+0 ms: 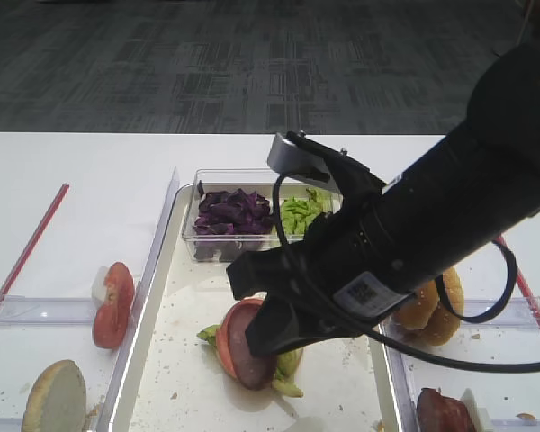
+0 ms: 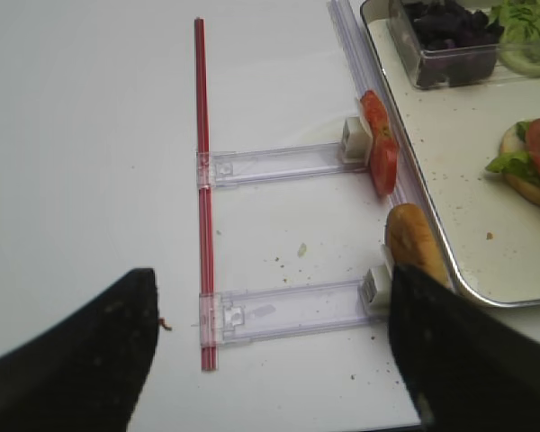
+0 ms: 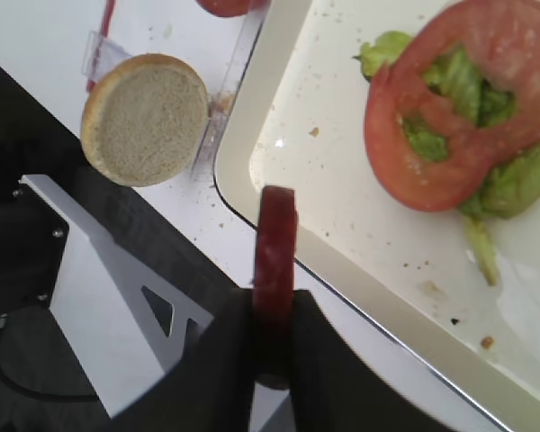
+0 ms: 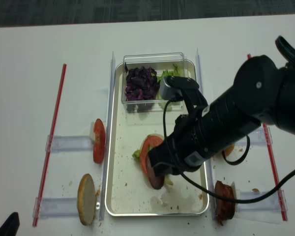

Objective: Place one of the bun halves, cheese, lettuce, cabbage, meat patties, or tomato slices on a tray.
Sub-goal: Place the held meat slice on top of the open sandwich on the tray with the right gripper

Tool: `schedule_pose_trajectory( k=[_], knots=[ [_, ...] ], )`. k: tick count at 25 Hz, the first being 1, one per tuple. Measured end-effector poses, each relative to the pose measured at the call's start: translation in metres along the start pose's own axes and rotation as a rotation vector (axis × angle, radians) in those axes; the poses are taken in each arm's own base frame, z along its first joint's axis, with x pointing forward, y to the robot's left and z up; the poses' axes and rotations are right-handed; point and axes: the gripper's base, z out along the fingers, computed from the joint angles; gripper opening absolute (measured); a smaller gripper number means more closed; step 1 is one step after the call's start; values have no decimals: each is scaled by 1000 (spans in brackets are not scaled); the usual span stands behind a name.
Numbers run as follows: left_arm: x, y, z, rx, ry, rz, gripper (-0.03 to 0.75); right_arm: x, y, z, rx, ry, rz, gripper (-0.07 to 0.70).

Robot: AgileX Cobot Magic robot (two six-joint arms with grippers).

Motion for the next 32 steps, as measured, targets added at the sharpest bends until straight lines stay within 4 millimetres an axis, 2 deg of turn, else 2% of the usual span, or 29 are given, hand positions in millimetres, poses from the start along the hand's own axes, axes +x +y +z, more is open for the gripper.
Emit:
schedule_pose_trajectory(
  k=[4, 10, 15, 22, 28, 32],
  knots=[
    [0, 0, 0, 0, 0, 0, 493, 0, 2, 3, -63, -51, -41, 134],
    [0, 0, 0, 0, 0, 0, 493, -8, -3, 7, -47, -115, -31, 132],
    [0, 0, 0, 0, 0, 0, 493, -16, -17, 20, -90, -109, -5, 132],
    [0, 0, 0, 0, 0, 0, 493, -30, -43, 21, -245, -142, 67, 132],
    [0, 0, 0, 0, 0, 0, 493, -21, -70, 20, -390, -156, 129, 132],
    [0, 0, 0, 0, 0, 0, 493, -20, -72, 23, -467, -144, 108, 132]
  ],
)
